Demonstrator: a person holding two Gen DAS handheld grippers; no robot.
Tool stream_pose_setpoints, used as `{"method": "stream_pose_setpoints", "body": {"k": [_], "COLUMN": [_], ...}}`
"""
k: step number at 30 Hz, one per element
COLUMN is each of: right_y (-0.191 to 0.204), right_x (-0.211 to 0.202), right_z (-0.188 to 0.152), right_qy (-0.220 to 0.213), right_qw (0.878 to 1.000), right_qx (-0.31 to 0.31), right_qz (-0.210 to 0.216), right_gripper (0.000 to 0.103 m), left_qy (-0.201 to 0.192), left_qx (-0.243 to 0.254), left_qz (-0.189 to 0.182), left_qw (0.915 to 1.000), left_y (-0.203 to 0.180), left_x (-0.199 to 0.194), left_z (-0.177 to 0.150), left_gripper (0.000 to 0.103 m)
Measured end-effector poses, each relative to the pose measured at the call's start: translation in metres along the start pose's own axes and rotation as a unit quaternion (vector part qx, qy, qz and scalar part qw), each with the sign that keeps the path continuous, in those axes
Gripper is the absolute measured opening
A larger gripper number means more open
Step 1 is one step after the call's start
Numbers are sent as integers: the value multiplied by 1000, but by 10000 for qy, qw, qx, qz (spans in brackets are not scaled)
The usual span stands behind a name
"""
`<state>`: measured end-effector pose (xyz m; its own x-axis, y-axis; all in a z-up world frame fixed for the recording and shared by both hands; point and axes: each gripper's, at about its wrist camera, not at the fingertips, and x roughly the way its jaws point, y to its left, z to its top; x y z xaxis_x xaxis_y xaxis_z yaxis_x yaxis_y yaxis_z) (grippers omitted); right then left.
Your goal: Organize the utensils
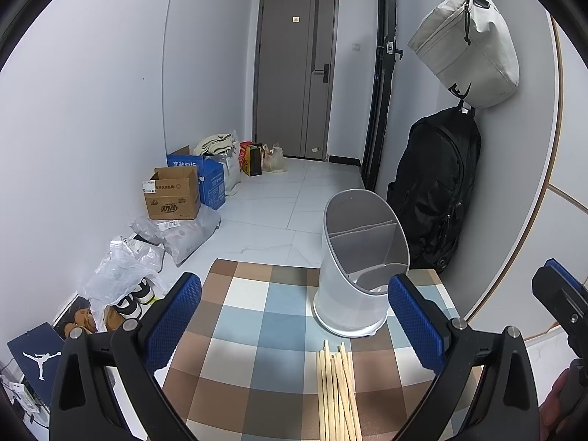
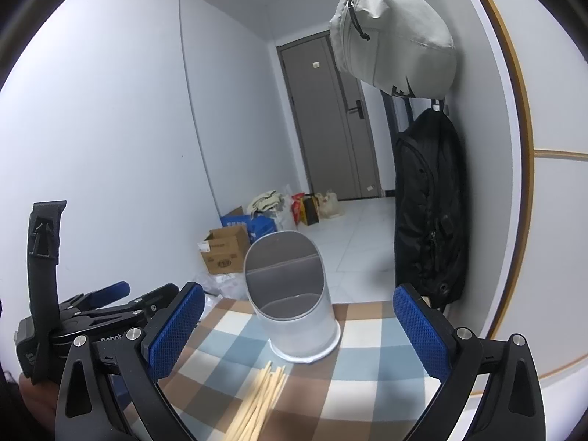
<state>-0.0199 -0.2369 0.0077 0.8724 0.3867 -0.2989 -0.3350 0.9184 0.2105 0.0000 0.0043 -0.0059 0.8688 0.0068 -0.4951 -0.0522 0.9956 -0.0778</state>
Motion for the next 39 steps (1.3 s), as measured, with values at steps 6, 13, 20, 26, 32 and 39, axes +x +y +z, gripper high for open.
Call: {"method": "stream_pose_setpoints", "body": {"k": [6,13,20,26,32,39], "right_y": [0,2,0,-2,-1,-7], "right_x": [1,3,6,8,29,84], "right_z": [-1,-3,-3,-2,-9,-40], "right_qy": [-4,49,138,322,761,1747], "right_qw": [10000,10000,9999,9994,9970,9840], "right_qx": [20,34,54,137,151,267], "right_qz": [8,16,5,-20,-28,236], "right_gripper": [103,103,103,103,103,94], "left_qy": [18,34,77,202,457,1115], "left_qx": [-16,-21,-19,-65,-45,-189], "left_qz": [6,5,14,18,169,163], "left_qw": [10000,10000,10000,9998,9988,9934], "left_y": [1,1,1,3,9,33], "left_x": [0,0,1,7,16,40], "left_z": [-1,0,0,-1,-1,-8], "left_gripper": [99,99,99,99,99,99]}}
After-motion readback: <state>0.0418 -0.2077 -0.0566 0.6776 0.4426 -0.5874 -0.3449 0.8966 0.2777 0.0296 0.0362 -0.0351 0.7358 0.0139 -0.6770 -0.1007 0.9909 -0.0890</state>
